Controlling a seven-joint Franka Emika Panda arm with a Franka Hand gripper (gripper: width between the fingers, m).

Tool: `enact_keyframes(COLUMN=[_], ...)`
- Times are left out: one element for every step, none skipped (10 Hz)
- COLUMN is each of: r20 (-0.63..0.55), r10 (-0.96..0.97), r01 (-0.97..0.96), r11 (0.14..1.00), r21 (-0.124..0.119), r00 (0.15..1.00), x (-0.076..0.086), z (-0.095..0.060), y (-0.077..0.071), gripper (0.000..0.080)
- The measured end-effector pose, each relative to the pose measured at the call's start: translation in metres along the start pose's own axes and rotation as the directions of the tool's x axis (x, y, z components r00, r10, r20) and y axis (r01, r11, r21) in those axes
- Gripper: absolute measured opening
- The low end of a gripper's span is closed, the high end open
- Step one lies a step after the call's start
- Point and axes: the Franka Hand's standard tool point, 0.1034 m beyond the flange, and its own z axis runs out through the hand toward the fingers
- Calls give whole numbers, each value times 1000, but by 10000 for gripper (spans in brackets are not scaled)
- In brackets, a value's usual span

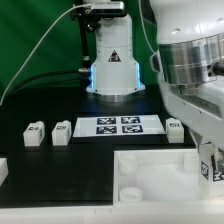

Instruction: Assemble one leg

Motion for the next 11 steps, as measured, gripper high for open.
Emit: enact_keyframes(r20=[1, 5, 5, 6, 5, 8, 10, 10, 11, 11, 16], r10=[25, 52, 15, -14, -55, -276, -428, -494, -585, -655, -770], r01=[-25, -52, -15, 14, 55, 276, 428, 494, 585, 655, 770], r11=[1000, 999, 1000, 1000, 998, 961, 904, 869, 811, 756, 638], r21=[-1, -1, 0, 0, -2, -7, -6, -5, -4, -4, -21], r00=[1000, 999, 1000, 1000, 998, 961, 904, 869, 811, 756, 638], x=[-1, -1, -2, -2, -1, 2, 5, 4, 4, 5, 4], z=[0, 0, 0, 0, 1, 3, 3, 3, 3, 3, 3], y=[0, 0, 0, 0, 0, 1, 0, 0, 1, 1, 2], gripper=[294, 294, 294, 454, 578, 578, 637, 646, 646, 646, 649])
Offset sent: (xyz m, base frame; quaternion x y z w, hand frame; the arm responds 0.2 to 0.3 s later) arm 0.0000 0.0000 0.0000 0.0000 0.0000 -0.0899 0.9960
